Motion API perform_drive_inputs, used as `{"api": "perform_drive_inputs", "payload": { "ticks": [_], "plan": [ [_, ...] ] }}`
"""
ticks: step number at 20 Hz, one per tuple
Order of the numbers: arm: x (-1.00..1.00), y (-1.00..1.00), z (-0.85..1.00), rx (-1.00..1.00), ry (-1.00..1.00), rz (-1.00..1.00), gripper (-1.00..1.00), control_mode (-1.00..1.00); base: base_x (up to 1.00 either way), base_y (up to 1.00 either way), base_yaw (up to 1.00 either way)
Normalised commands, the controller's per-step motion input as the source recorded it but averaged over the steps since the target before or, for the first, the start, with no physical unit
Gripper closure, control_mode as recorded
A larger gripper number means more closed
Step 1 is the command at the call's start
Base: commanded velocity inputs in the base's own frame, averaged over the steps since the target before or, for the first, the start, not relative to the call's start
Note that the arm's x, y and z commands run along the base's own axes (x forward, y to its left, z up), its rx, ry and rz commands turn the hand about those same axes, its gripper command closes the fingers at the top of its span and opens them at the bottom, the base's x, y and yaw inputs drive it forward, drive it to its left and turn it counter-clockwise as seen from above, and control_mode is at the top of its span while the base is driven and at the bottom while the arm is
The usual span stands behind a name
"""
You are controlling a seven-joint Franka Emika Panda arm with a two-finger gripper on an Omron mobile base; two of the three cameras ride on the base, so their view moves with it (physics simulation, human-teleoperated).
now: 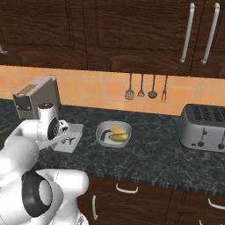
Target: Take the meat container that has the fish and place it on the second highest rack of the freezer. Then take the vegetable container that has the squash and cucumber and place it on the highest rack of the freezer.
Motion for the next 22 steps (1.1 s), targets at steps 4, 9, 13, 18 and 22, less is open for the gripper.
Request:
{"api": "perform_drive_inputs", "payload": {
  "ticks": [4, 9, 13, 18, 22],
  "plan": [
    [0.3, -0.06, -0.16, 0.0, 0.07, 0.0, -1.0, -1.0, 0.0, 0.0, 0.0],
    [0.17, 0.0, -0.39, 0.0, 0.0, 0.0, -1.0, -1.0, 0.0, 0.0, 0.0],
    [0.23, 0.0, -0.33, 0.0, 0.0, 0.0, -1.0, -1.0, 0.0, 0.0, 0.0],
    [0.1, 0.01, -0.22, 0.0, -0.03, 0.0, -1.0, -1.0, 0.0, 0.0, 0.0],
    [0.0, 0.0, -0.49, 0.0, 0.0, 0.01, -1.0, -1.0, 0.0, 0.0, 0.0]
  ]
}}
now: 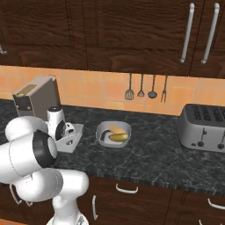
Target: Take the meat container that has the fish and place it on the second highest rack of the freezer. Then take the vegetable container that has the squash and cucumber and place it on the highest rack of the freezer.
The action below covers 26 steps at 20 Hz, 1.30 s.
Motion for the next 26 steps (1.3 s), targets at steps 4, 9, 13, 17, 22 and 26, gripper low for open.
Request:
{"api": "perform_drive_inputs", "payload": {
  "ticks": [4, 9, 13, 17, 22, 26],
  "plan": [
    [0.0, 0.0, -0.39, 0.0, -0.03, 0.01, -1.0, -1.0, 0.0, 0.0, 0.0],
    [0.0, 0.0, 0.0, 0.0, 0.0, 0.0, -1.0, -1.0, 0.0, 0.0, 0.0],
    [0.06, 0.0, 0.0, 0.0, 0.0, 0.0, 1.0, -1.0, 0.0, 0.0, 0.0],
    [0.0, 0.0, 0.0, 0.0, 0.0, 0.0, 1.0, -1.0, 0.0, 0.0, 0.0],
    [0.0, 0.0, 0.0, 0.0, 0.0, 0.0, 1.0, -1.0, 0.0, 0.0, 0.0],
    [-0.01, 0.14, 0.38, 0.0, 0.0, 0.0, 1.0, -1.0, 0.0, 0.0, 0.0]
  ]
}}
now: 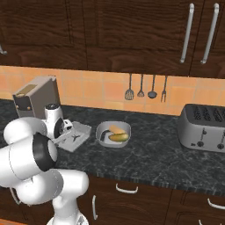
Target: Take the meat container that has the fish and place it on the second highest rack of the freezer. Then take the vegetable container that has the squash and cucumber and place it on the highest rack of the freezer.
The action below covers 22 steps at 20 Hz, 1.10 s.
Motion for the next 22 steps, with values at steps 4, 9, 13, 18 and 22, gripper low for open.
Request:
{"api": "perform_drive_inputs", "payload": {
  "ticks": [4, 9, 13, 18, 22],
  "plan": [
    [-0.12, 0.45, 0.84, 0.0, 0.0, 0.0, 1.0, -1.0, 0.0, 0.0, 0.0],
    [-0.42, -0.01, 0.71, -0.02, 0.0, 0.1, 1.0, -1.0, 0.0, 0.0, 0.0],
    [-0.34, -0.64, 0.31, 0.0, 0.0, 0.21, 1.0, -1.0, 0.0, 0.0, 0.0],
    [-0.45, -0.85, 0.42, 0.0, 0.03, 0.14, 1.0, -1.0, 0.0, 0.0, 0.0],
    [-0.29, -0.83, 0.57, 0.0, 0.06, 0.06, 1.0, -1.0, 0.0, 0.0, 0.0]
  ]
}}
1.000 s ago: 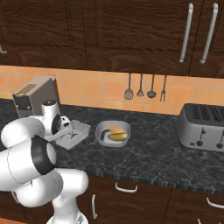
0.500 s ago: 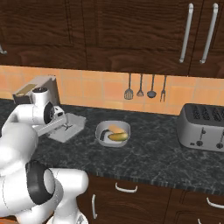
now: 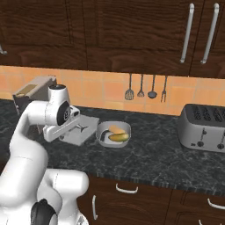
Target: Take the meat container that has the fish and place it on the second highest rack of the freezer. Then take the vegetable container that has the squash and cucumber and place it on the highest rack of the freezer.
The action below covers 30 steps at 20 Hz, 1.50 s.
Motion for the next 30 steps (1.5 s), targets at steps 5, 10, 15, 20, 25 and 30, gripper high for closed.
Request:
{"api": "perform_drive_inputs", "payload": {
  "ticks": [5, 10, 15, 20, 25, 30],
  "plan": [
    [-0.29, -0.75, 0.43, -0.01, 0.05, 0.02, 1.0, -1.0, 0.0, 0.0, 0.0],
    [-0.36, -0.32, 0.32, -0.06, 0.1, -0.1, 1.0, -1.0, 0.0, 0.0, 0.0],
    [-0.14, 0.02, 0.03, -0.21, 0.09, -0.24, 1.0, -1.0, 0.0, 0.0, 0.0],
    [-0.3, -0.26, 0.03, -0.03, -0.06, 0.32, 1.0, -1.0, 0.0, 0.0, 0.0],
    [-0.35, -0.09, 0.19, 0.0, -0.16, 0.19, 1.0, -1.0, 0.0, 0.0, 0.0],
    [-0.11, -0.1, 0.35, 0.03, -0.01, 0.1, 1.0, -1.0, 0.0, 0.0, 0.0]
  ]
}}
